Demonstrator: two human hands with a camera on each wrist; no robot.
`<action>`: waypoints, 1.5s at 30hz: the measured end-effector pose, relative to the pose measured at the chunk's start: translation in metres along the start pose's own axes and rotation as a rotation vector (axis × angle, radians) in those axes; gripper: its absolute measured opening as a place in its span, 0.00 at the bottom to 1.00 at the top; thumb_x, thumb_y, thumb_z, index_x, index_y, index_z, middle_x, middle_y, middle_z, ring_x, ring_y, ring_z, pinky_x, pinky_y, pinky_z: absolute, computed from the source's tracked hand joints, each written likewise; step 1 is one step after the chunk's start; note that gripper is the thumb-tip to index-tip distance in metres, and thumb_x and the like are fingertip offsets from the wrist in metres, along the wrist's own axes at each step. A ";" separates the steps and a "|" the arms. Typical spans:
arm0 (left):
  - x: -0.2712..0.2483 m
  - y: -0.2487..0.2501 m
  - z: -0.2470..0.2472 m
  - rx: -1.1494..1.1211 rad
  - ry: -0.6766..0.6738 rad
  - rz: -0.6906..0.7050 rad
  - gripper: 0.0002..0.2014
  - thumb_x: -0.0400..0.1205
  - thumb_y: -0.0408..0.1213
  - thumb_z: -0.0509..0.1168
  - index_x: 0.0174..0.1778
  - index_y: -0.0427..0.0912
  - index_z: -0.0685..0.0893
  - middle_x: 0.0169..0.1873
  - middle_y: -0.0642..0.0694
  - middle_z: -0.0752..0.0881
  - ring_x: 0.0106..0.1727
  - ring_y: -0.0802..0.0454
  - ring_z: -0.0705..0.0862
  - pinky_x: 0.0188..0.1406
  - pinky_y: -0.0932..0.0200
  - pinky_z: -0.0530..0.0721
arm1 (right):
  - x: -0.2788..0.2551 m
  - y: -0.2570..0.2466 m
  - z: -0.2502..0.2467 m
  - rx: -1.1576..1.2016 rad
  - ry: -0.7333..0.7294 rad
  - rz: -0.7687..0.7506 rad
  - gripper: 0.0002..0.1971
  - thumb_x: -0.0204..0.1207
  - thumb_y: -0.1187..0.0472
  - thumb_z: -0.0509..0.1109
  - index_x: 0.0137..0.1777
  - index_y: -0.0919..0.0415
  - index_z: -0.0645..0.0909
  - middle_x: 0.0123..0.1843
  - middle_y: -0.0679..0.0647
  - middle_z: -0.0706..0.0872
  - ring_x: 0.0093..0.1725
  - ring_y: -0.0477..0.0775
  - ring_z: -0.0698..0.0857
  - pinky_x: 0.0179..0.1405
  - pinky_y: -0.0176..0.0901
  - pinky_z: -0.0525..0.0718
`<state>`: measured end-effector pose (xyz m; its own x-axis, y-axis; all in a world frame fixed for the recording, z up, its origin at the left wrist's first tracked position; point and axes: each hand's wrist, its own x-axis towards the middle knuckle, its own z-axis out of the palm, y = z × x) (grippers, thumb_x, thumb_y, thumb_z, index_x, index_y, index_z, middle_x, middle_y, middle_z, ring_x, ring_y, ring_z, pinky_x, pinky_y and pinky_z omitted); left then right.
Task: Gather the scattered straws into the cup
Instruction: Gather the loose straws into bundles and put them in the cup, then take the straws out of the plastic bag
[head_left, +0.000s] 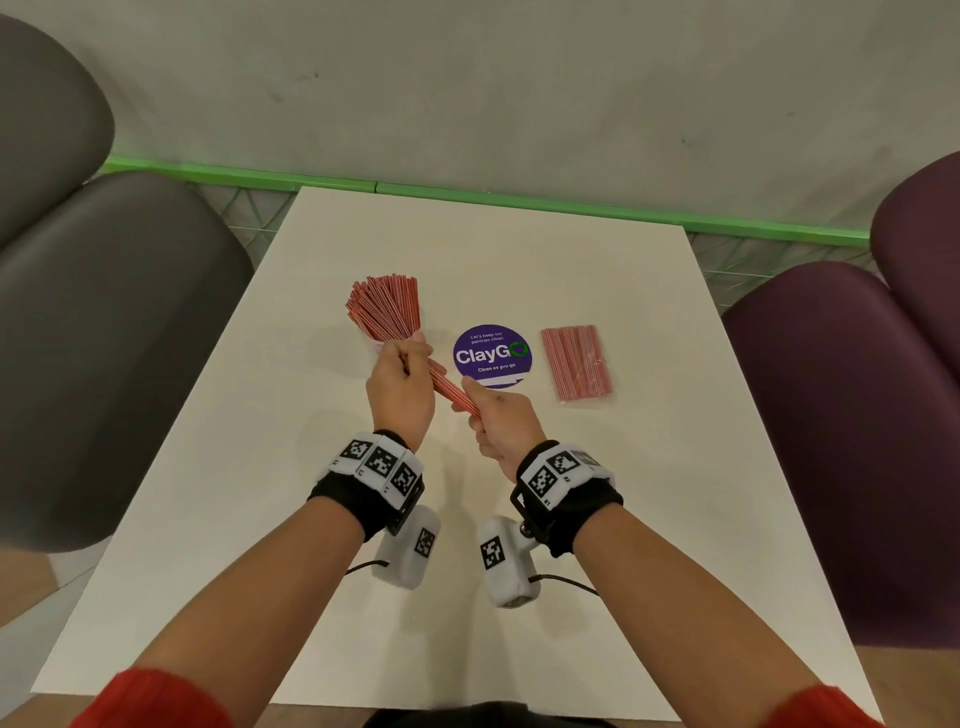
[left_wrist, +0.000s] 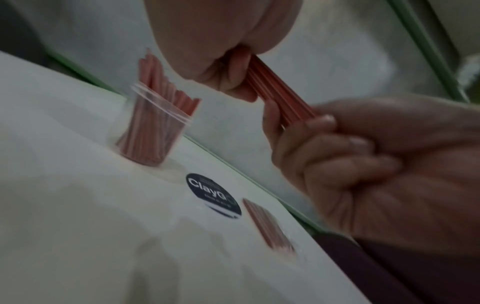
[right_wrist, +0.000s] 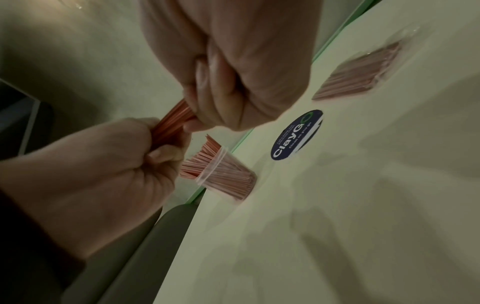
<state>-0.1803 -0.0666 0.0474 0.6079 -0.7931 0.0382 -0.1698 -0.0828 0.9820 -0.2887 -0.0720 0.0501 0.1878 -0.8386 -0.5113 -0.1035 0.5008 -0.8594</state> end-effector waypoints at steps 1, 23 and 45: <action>0.006 -0.001 -0.003 -0.017 0.000 -0.006 0.12 0.86 0.45 0.56 0.39 0.44 0.76 0.29 0.53 0.84 0.25 0.65 0.81 0.28 0.73 0.78 | 0.003 -0.001 0.005 -0.020 0.014 -0.012 0.18 0.80 0.50 0.63 0.33 0.58 0.83 0.23 0.51 0.70 0.15 0.42 0.62 0.14 0.30 0.60; 0.141 0.006 -0.013 0.246 -0.047 0.280 0.07 0.87 0.36 0.49 0.56 0.38 0.68 0.38 0.47 0.76 0.36 0.49 0.76 0.36 0.57 0.75 | 0.111 -0.042 0.066 -0.224 0.143 0.028 0.22 0.78 0.52 0.67 0.67 0.60 0.69 0.60 0.65 0.83 0.30 0.51 0.81 0.24 0.39 0.82; 0.119 -0.029 -0.032 0.629 -0.076 0.407 0.25 0.81 0.43 0.64 0.75 0.50 0.71 0.80 0.39 0.64 0.79 0.39 0.63 0.75 0.42 0.62 | 0.108 -0.033 0.065 -0.079 0.175 -0.012 0.17 0.80 0.56 0.66 0.65 0.62 0.71 0.46 0.60 0.83 0.38 0.56 0.85 0.30 0.44 0.87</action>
<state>-0.0783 -0.1396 0.0295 0.3508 -0.8723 0.3405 -0.7949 -0.0852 0.6008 -0.2018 -0.1659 0.0239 0.0171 -0.8724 -0.4885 -0.1804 0.4778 -0.8597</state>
